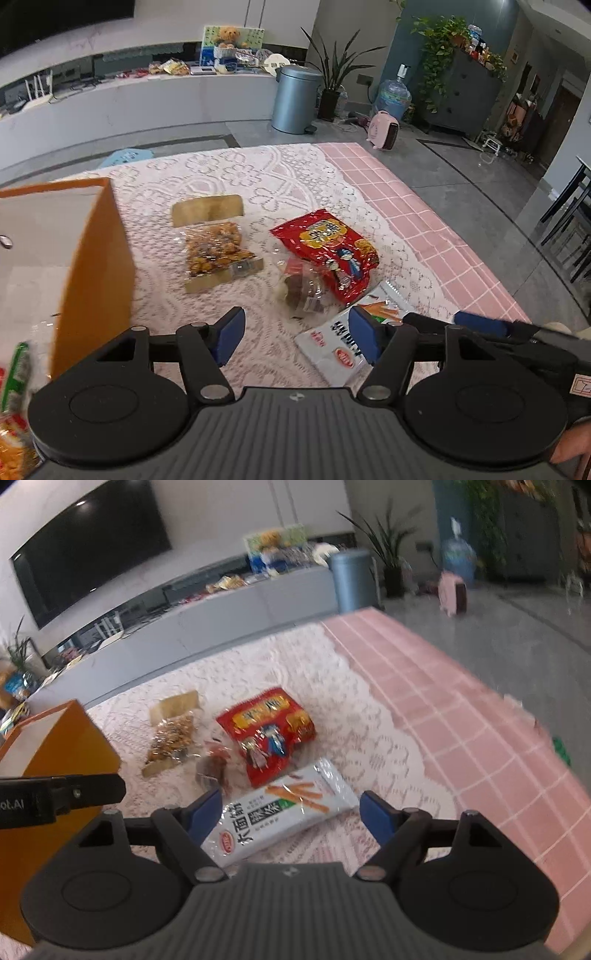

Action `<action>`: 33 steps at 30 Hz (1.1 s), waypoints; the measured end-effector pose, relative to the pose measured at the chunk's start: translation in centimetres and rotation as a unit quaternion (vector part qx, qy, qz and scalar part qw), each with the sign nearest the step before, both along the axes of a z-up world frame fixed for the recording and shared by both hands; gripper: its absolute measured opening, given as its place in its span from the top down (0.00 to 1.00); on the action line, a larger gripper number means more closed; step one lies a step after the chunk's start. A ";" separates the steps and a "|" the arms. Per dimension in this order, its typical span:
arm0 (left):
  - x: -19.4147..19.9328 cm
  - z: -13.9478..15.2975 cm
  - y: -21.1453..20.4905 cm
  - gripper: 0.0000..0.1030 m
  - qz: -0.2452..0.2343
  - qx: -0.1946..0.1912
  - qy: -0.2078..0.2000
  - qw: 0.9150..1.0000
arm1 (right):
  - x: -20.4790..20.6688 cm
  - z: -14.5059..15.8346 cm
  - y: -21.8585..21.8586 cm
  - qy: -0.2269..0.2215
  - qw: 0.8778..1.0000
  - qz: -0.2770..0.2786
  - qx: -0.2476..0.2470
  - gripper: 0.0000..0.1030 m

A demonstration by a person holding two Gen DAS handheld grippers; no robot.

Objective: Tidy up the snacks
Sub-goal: 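Move both tools back over the snack pile, then grasp the wrapped bun with the left tool while the right tool reaches toward the white stick-snack bag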

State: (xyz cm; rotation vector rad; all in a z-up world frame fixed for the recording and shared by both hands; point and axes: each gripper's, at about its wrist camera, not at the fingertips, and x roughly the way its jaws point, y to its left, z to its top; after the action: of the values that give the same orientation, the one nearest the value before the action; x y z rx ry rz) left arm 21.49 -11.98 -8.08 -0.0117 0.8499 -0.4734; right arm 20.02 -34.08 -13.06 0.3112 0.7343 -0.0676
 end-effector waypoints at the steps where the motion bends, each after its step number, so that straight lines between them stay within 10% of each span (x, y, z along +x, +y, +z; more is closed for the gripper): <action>1: 0.3 -0.3 -0.4 0.27 -0.002 0.001 0.000 1.000 | 0.2 -0.3 -0.3 0.003 1.000 -0.006 0.011 0.28; 20: 6.0 -5.4 -5.1 0.27 -0.016 0.067 0.001 0.998 | 3.0 -3.8 -1.3 0.034 0.998 -0.032 0.041 0.36; 27: 6.6 -5.9 -5.4 0.58 -0.033 0.076 0.009 0.997 | 3.4 -4.3 -0.7 0.048 0.998 -0.020 0.030 0.35; 33: 5.9 -5.2 -5.2 0.59 -0.041 0.082 0.001 0.996 | 3.4 -4.3 -0.4 0.047 0.998 -0.009 0.027 0.36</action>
State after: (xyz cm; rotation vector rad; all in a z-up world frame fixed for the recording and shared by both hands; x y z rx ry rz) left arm 27.39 -17.16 -13.27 0.1743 0.8906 -0.4800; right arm 23.46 -34.46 -17.36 0.3687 0.8274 -0.0793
